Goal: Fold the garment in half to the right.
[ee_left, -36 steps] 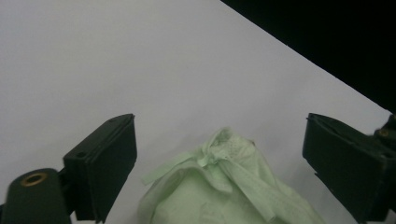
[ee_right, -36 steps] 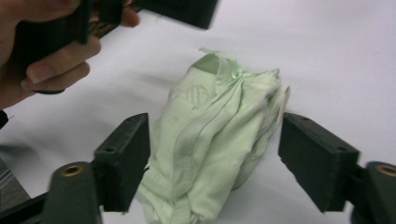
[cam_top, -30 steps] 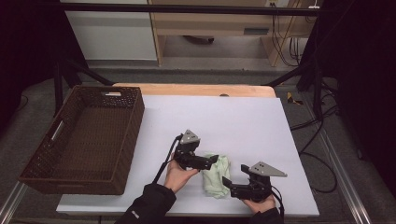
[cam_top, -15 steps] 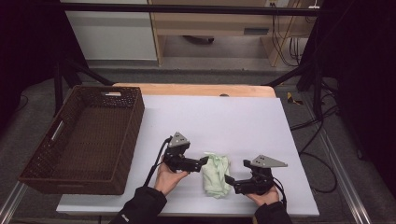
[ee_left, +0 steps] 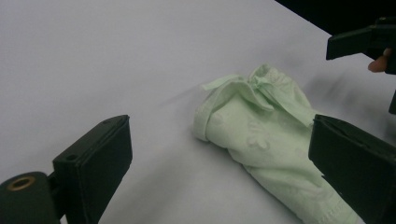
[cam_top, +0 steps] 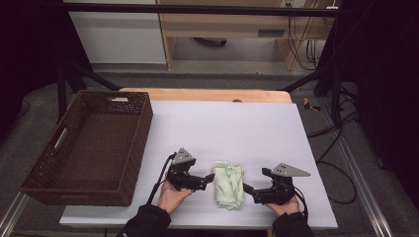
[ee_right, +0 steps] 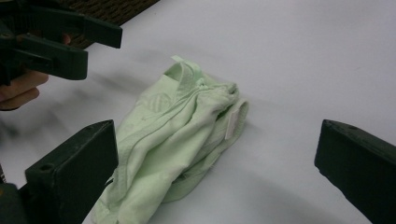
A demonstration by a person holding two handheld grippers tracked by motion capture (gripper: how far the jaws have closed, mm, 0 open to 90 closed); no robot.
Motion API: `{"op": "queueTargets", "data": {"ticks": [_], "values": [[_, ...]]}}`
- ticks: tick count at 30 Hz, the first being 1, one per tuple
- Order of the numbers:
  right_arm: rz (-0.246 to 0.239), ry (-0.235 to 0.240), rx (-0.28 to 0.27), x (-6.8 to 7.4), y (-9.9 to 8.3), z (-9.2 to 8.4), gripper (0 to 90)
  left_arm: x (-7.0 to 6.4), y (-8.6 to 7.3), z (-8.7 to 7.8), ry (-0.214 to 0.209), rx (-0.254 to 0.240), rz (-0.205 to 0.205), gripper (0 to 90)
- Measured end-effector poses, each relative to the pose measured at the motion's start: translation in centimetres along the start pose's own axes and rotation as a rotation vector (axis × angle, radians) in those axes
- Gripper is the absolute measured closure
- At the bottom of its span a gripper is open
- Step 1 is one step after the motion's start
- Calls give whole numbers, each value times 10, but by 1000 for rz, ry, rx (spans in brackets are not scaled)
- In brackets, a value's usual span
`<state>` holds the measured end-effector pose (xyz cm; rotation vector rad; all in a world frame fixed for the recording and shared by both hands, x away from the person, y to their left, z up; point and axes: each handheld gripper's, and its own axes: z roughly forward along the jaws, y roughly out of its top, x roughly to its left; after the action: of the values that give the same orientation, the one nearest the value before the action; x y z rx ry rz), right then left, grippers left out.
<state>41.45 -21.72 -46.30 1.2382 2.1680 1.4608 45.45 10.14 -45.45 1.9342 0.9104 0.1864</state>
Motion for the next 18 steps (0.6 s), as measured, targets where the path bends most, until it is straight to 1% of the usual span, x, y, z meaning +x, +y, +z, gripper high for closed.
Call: {"op": "queueTargets", "data": {"ticks": [5, 9, 15, 18], "values": [[-2, -2, 0, -5, -1, -4, 2, 1, -3, -1, -4, 7, -4, 56], [-8, 1, 1, -7, -3, -6, 2, -2, -6, -1, -12, 21, 3, 56], [-8, -7, 19, -10, -4, -7, 2, -4, -8, 1, -29, 34, -1, 60], [-6, -11, 12, -11, -4, -8, 2, -6, -9, 3, -31, 40, 3, 61]]}}
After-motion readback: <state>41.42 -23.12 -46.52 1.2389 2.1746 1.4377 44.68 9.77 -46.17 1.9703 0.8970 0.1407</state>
